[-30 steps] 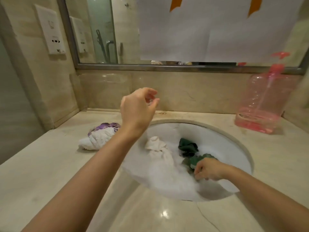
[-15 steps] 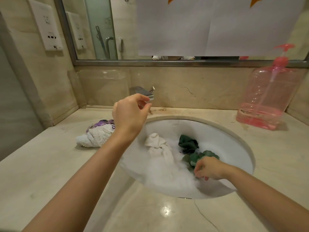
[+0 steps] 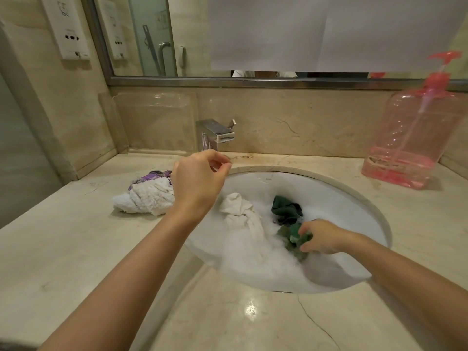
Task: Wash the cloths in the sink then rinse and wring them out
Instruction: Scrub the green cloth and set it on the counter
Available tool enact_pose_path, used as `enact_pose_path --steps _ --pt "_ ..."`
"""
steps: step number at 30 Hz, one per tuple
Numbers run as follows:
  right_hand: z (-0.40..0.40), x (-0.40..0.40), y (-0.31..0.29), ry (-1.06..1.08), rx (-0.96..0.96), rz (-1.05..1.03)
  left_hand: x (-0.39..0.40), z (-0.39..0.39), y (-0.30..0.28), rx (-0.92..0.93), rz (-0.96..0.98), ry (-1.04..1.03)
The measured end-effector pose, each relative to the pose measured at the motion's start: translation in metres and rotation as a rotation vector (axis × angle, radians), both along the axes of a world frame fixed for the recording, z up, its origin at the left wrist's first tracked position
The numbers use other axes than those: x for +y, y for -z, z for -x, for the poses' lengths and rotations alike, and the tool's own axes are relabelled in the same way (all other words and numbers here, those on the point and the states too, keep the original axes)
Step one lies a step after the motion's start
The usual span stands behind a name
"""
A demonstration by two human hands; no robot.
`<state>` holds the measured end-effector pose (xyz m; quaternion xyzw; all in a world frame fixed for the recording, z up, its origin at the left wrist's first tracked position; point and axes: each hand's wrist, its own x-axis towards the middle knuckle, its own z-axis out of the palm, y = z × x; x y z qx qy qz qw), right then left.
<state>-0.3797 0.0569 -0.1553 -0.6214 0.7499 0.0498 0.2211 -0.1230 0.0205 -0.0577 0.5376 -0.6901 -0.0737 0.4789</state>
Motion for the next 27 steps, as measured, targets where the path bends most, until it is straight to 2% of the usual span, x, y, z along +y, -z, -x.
enact_pose_path --steps 3,7,10,17,27 --pt "0.000 -0.009 -0.001 0.046 0.054 -0.038 -0.001 -0.001 -0.001 -0.007 0.010 0.008" --pt "-0.012 -0.016 0.005 -0.029 0.318 -0.112 -0.005 -0.001 0.001 -0.018 0.011 0.027" --pt "-0.017 -0.020 0.014 -0.036 0.403 -0.134 -0.008 0.002 0.006 -0.025 0.013 0.043" --pt "-0.011 -0.021 0.020 -0.016 0.258 -0.140 -0.015 0.009 0.010 -0.017 0.043 0.038" --pt "-0.011 -0.023 0.022 -0.045 0.263 -0.139 -0.010 0.008 0.011 0.001 0.089 0.029"
